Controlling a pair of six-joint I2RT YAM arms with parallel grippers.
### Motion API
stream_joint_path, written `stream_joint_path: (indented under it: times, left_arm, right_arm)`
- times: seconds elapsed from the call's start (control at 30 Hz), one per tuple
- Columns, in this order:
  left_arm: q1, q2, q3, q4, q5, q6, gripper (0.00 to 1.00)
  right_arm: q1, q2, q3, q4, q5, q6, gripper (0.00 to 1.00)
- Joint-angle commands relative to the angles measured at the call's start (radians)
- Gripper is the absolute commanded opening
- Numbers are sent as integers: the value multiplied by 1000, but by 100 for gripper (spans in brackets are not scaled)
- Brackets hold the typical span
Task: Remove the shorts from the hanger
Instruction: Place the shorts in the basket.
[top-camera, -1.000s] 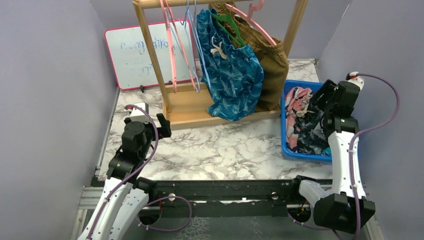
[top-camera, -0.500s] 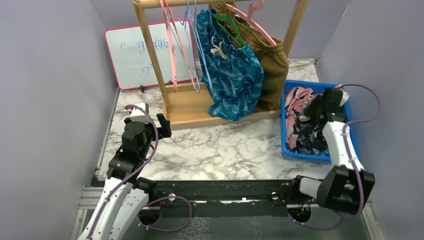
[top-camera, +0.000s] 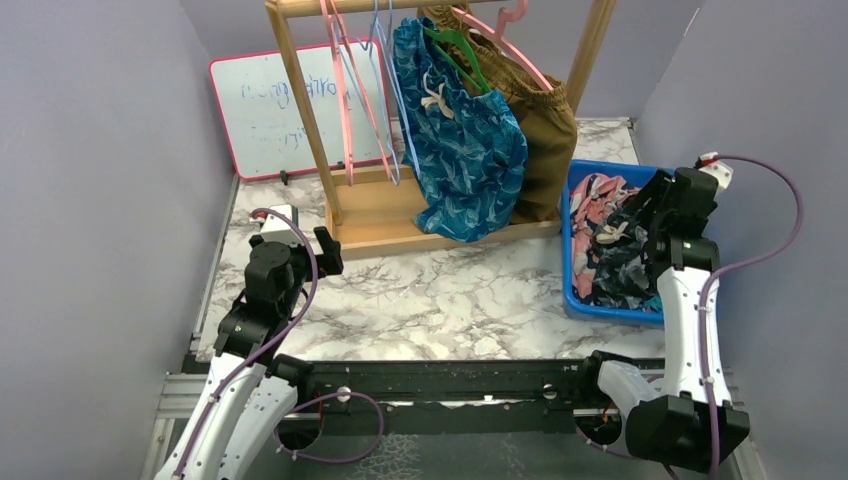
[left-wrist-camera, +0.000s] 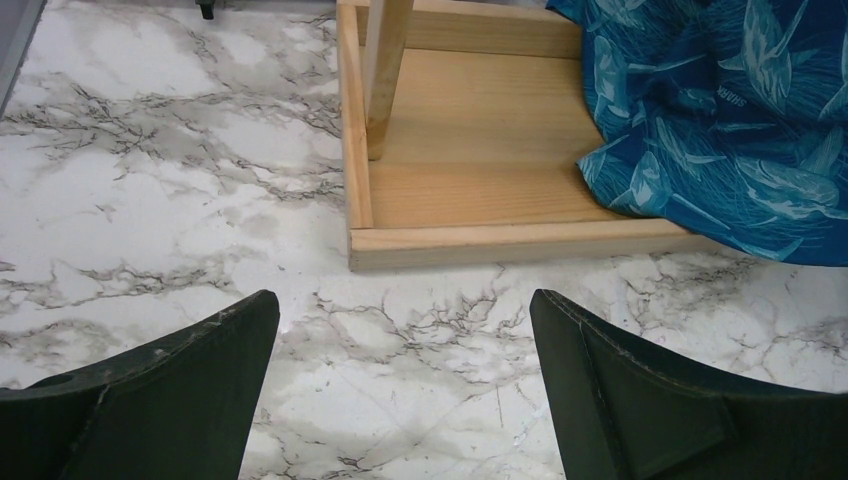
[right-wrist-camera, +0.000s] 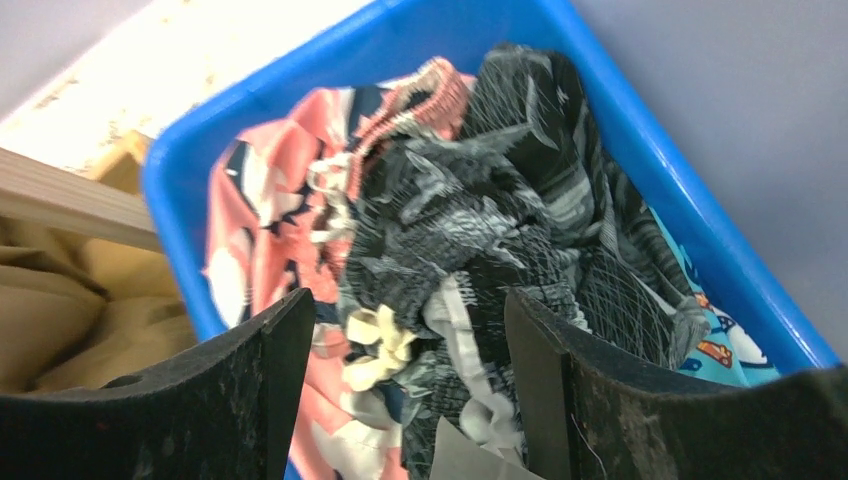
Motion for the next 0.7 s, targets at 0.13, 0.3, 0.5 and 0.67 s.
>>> stream_joint_path:
  times: [0.13,0.3,0.5,0.67]
  left_arm:
    - [5,0,-7,28,22,9,99]
    - [5,13,-6,31,30,10,99]
    - [5,44,-4,30,43,13,99]
    - [5,69,-2,30,51,13,99]
  right_arm:
    - [-1,126,-22,-82,227,-11,72]
    - [-1,105,25,-74,81,38,72]
    - [7,26,29,-52,25,91,75]
    - [7,-7,64,-61,147,-11,81]
